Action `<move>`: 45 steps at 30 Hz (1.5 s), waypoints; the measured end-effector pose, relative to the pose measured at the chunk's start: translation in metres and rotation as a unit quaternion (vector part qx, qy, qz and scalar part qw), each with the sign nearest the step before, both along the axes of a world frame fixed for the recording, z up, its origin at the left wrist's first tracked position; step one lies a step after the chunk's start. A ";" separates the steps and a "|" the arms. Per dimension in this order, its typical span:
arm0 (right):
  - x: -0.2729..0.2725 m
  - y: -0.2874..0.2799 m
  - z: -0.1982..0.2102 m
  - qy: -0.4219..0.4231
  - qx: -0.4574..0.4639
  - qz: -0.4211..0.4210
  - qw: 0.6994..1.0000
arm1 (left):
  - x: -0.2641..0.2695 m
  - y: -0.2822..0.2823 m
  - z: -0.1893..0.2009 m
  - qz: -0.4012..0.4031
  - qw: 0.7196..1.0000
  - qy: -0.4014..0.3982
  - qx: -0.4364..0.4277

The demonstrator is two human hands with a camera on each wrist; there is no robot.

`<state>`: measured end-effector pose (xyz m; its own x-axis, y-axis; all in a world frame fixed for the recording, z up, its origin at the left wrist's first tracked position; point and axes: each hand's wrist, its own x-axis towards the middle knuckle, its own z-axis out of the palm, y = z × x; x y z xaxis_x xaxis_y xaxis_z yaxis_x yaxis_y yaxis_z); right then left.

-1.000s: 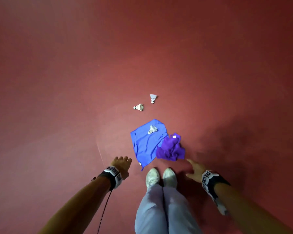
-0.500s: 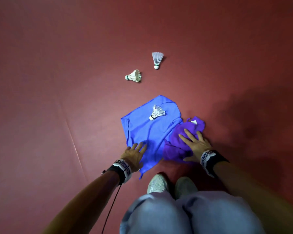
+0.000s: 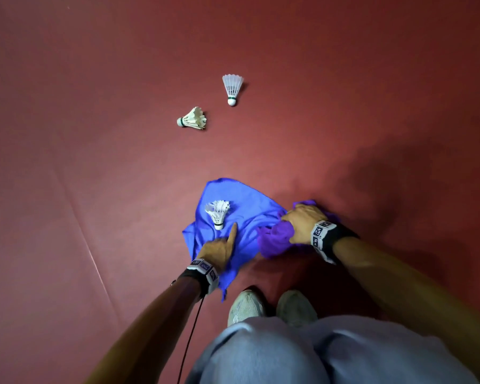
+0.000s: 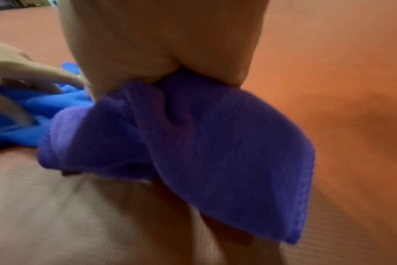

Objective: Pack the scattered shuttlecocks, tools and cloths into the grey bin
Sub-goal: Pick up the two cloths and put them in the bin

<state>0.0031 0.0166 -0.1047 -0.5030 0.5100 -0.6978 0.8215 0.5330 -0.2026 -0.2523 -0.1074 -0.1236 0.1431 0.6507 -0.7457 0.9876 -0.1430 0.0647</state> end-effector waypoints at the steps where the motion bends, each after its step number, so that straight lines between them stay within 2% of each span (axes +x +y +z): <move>1: 0.001 -0.002 0.003 -0.006 -0.013 0.005 1.000 | 0.001 0.000 0.008 -0.008 1.000 0.002 0.001; 7: 0.020 -0.024 0.039 0.010 -0.031 -0.055 0.998 | -0.001 -0.008 0.076 0.053 0.997 -0.042 0.032; 10: 0.028 -0.034 0.078 0.010 -0.026 -0.114 0.993 | -0.011 -0.018 0.117 0.086 0.993 -0.058 0.058; 16: 0.053 -0.056 0.168 -0.001 -0.042 -0.237 0.971 | -0.005 -0.020 0.226 0.168 0.971 -0.096 0.143; 20: 0.066 -0.060 0.240 -0.009 -0.048 -0.263 0.964 | 0.006 -0.015 0.298 0.202 0.960 -0.137 0.140; 23: 0.072 -0.058 0.290 -0.005 -0.041 -0.280 0.959 | 0.014 -0.006 0.346 0.216 0.958 -0.135 0.131; 26: 0.073 -0.052 0.327 0.003 -0.033 -0.298 0.954 | 0.022 -0.003 0.372 0.208 0.967 -0.124 0.080; 29: 0.071 -0.047 0.357 -0.001 -0.031 -0.288 0.957 | 0.030 0.001 0.392 0.188 0.979 -0.071 0.033; 34: 0.071 -0.042 0.402 -0.004 -0.033 -0.313 0.949 | 0.036 0.012 0.439 0.174 0.981 -0.077 0.045; 36: 0.070 -0.040 0.435 0.008 -0.037 -0.363 0.931 | 0.037 0.017 0.459 0.168 0.981 -0.091 0.034; 38: 0.070 -0.040 0.468 0.074 -0.059 -0.437 0.894 | 0.031 0.025 0.480 0.186 0.976 -0.109 0.025; 41: 0.074 -0.045 0.507 0.207 -0.080 -0.562 0.797 | 0.031 0.043 0.520 0.238 0.961 -0.137 0.023; 45: 0.067 -0.049 0.566 0.325 -0.014 -0.650 0.687 | 0.045 0.067 0.590 0.263 0.947 -0.174 0.064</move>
